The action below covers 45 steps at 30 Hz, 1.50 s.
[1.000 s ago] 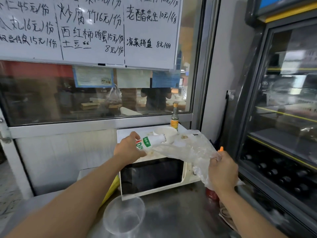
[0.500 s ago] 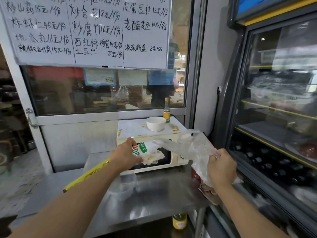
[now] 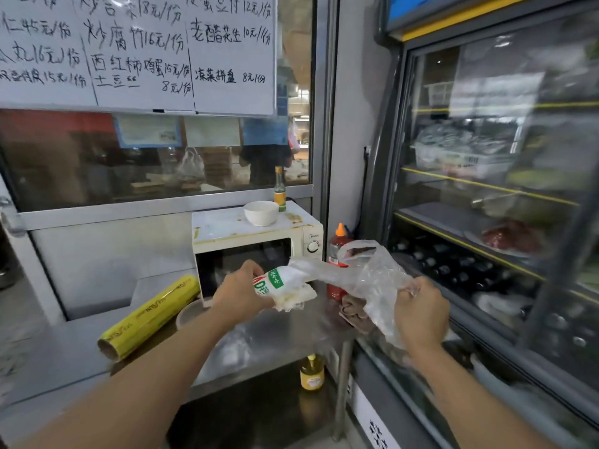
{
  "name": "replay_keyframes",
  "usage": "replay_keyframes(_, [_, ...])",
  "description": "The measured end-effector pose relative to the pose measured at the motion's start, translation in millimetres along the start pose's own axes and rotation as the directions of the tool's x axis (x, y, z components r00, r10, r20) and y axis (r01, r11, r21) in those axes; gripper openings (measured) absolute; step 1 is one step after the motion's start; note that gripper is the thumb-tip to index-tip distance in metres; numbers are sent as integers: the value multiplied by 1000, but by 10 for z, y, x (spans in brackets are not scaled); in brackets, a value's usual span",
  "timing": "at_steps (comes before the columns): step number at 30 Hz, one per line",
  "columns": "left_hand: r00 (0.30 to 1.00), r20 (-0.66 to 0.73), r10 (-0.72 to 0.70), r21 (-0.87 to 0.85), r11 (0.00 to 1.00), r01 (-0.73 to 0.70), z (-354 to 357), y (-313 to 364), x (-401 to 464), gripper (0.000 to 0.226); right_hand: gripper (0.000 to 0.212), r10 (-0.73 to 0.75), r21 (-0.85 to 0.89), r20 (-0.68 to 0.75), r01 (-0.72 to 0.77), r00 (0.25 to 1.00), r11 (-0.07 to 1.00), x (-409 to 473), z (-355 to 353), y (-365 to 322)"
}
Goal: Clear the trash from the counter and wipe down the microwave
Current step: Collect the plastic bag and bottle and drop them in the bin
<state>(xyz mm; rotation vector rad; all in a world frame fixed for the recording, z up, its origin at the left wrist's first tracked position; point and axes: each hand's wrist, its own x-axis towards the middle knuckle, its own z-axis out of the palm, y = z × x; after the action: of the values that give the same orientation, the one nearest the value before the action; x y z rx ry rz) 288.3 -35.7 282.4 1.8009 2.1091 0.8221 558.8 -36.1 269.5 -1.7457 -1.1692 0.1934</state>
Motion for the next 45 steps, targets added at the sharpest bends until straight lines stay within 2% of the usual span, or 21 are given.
replay_keyframes(12, [966,141,218,-35,976,-215,48,115,-833,59,15,109,-133,-203,-138,973,982,-1023,-1124,203])
replay_keyframes(21, [890,268,369,-122,929,-349,262,550,-1527,57,10,181,-162,-379,-257,908,953,-1669,-2069,507])
replay_keyframes(26, [819,316,478,-181,878,-443,420,991,-2028,59,12,194,-178,-459,-304,867,936,-2006,-2743,769])
replay_keyframes(35, [683,378,625,-325,780,-535,707,1964,-3407,47,13,249,-169,-602,-426,759,889,-2896,-4273,1309])
replay_keyframes(39, [588,430,685,-384,728,-568,900,2378,-4303,46,10,279,-173,-666,-506,692,845,-3447,-5086,1575])
replay_keyframes(41, [538,457,709,-408,704,-582,998,2563,-4807,45,18,290,-165,-697,-541,656,825,-3742,-5488,1739])
replay_keyframes(45, [445,481,755,-483,652,-585,1168,2910,-5778,44,16,313,-143,-760,-616,569,774,-4336,-6241,2062])
